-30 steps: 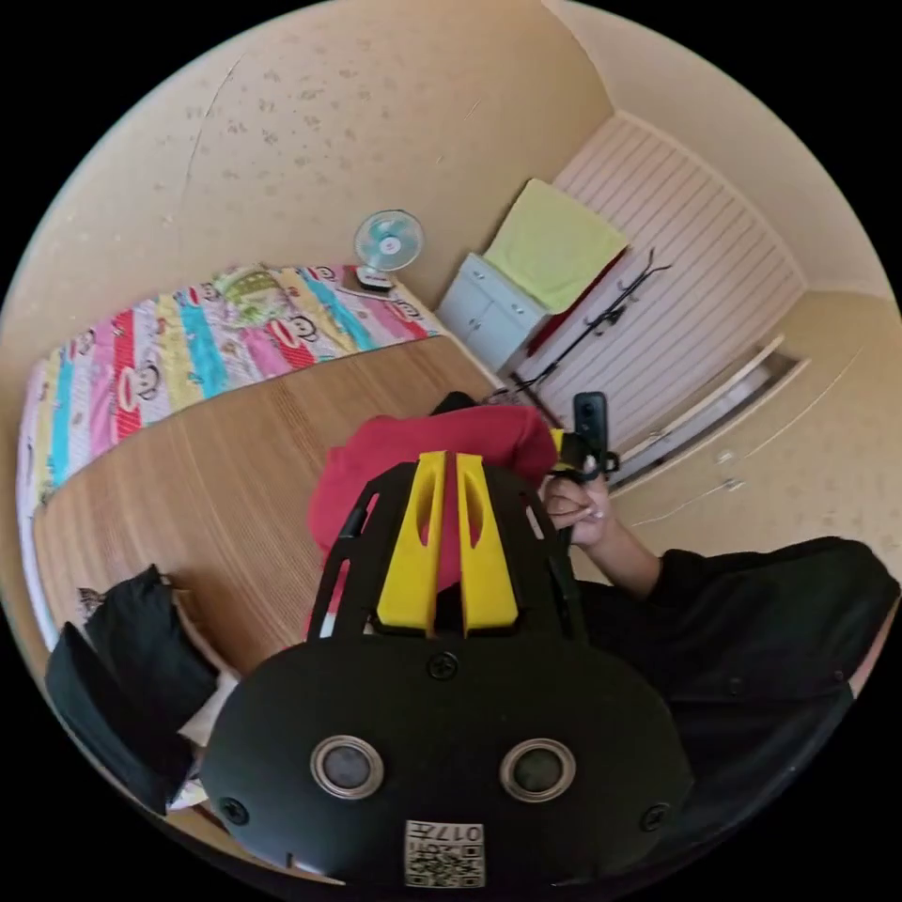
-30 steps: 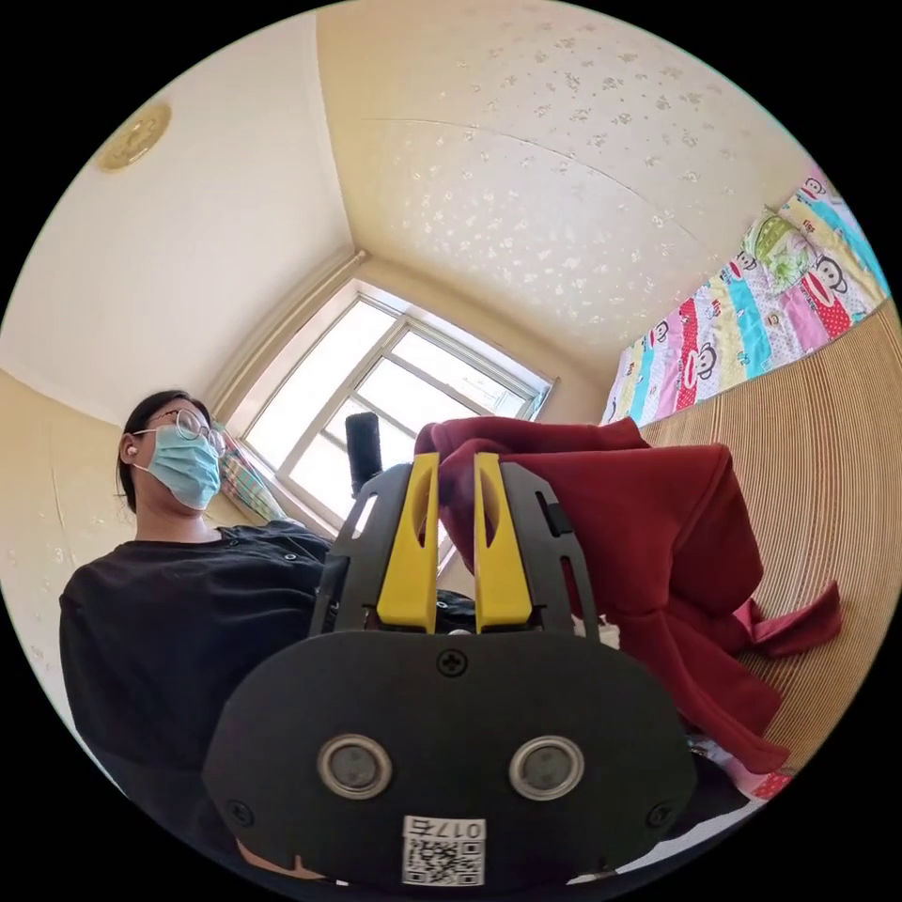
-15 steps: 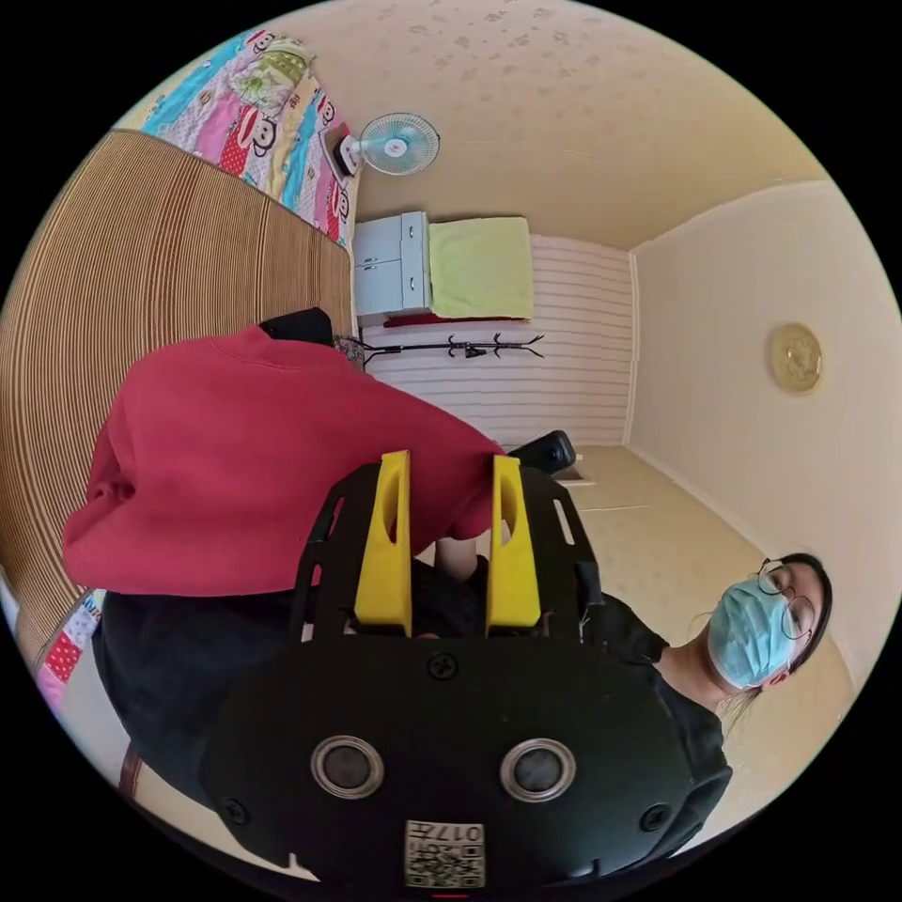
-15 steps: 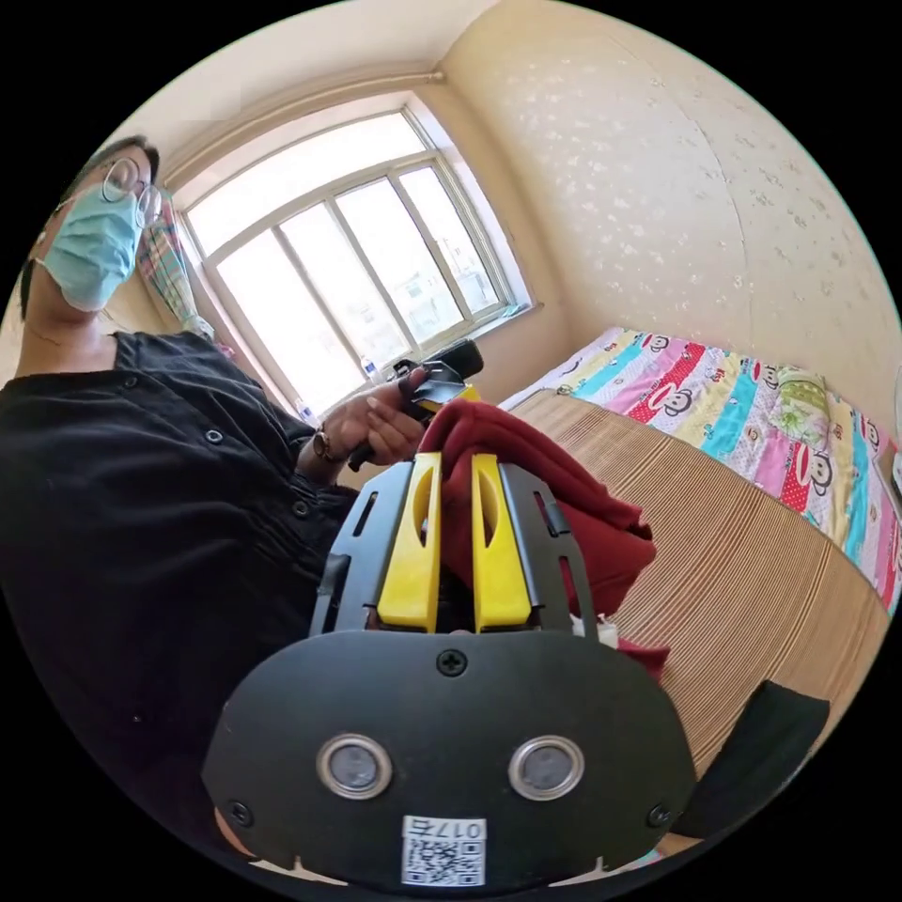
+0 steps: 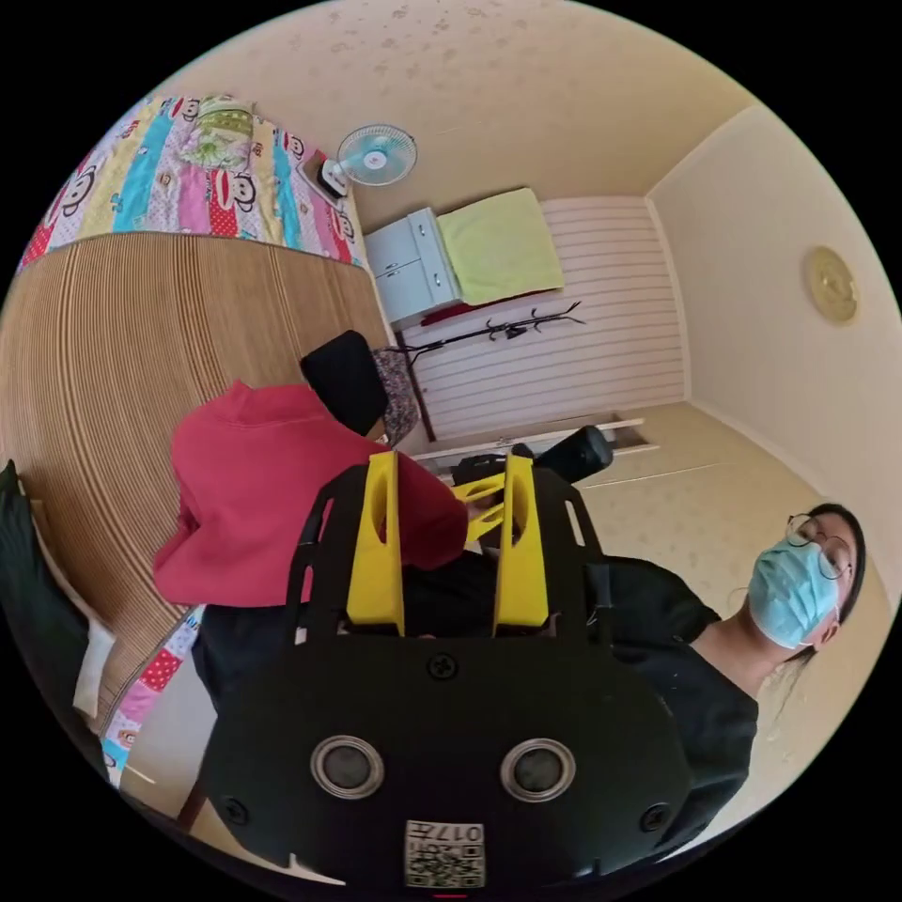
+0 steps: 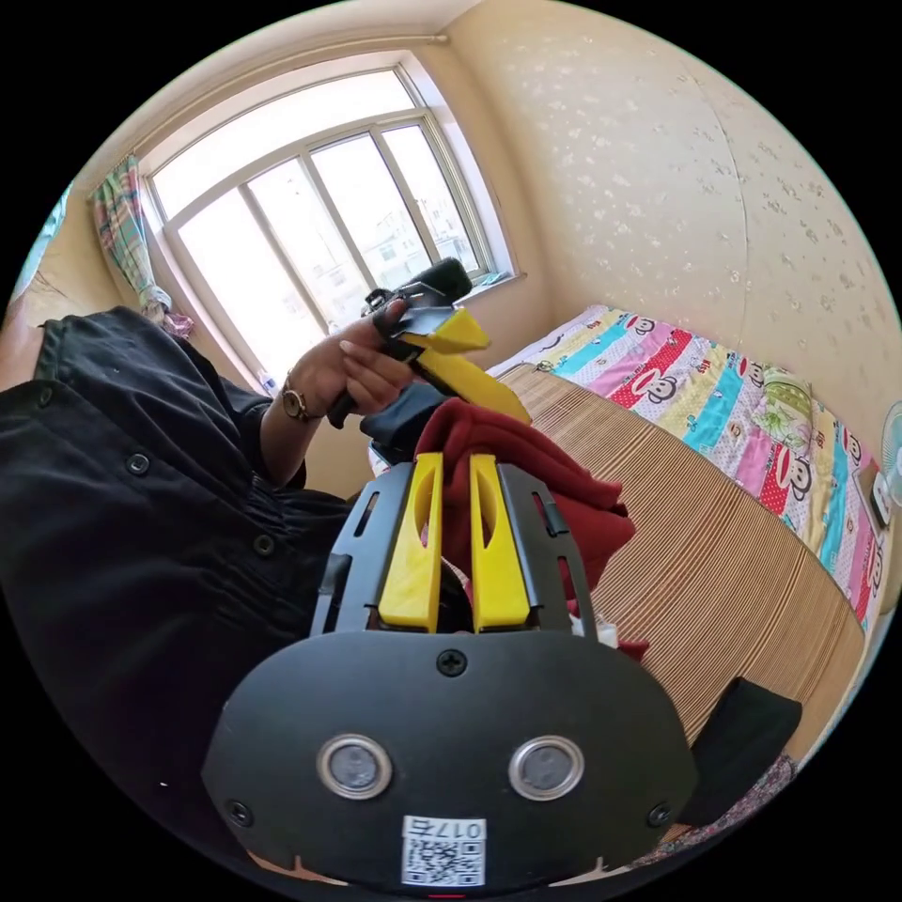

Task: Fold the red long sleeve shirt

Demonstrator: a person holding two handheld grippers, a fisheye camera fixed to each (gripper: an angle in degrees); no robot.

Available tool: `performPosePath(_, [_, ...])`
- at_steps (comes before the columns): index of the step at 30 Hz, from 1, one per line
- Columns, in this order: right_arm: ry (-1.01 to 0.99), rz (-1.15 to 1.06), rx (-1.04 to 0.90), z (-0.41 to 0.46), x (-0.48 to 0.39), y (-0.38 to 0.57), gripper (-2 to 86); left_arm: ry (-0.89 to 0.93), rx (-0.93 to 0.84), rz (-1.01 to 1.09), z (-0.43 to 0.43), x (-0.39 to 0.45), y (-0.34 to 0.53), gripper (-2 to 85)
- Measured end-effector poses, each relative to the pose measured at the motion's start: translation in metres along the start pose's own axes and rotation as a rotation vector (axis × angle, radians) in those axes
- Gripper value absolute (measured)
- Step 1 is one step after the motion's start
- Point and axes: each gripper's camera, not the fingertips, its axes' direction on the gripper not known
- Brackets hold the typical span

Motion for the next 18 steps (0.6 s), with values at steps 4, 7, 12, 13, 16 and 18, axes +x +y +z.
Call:
performPosePath(4, [0.068,-0.016,-0.078,0.031,-0.017,-0.013,1.5,-0.166,-0.026,-0.052,0.003,0.003,-0.002,14.9])
performPosePath(7, [0.105,-0.035,-0.096,0.042,-0.027,-0.015,1.5,-0.234,0.049,-0.066,-0.027,0.007,0.003,15.4])
performPosePath(12, [0.086,-0.071,-0.125,0.053,-0.036,-0.023,1.4,-0.184,-0.066,-0.199,-0.042,-0.010,-0.017,18.1])
performPosePath(13, [0.085,-0.109,-0.151,0.060,-0.041,-0.027,1.4,-0.199,-0.155,-0.255,-0.036,-0.018,-0.023,18.4])
performPosePath(16, [0.085,-0.170,-0.223,0.078,-0.051,-0.035,1.3,-0.176,-0.251,-0.406,-0.036,-0.038,-0.021,17.0])
performPosePath(18, [0.099,-0.193,-0.255,0.088,-0.058,-0.037,1.4,-0.104,-0.291,-0.487,-0.039,-0.051,-0.018,14.3])
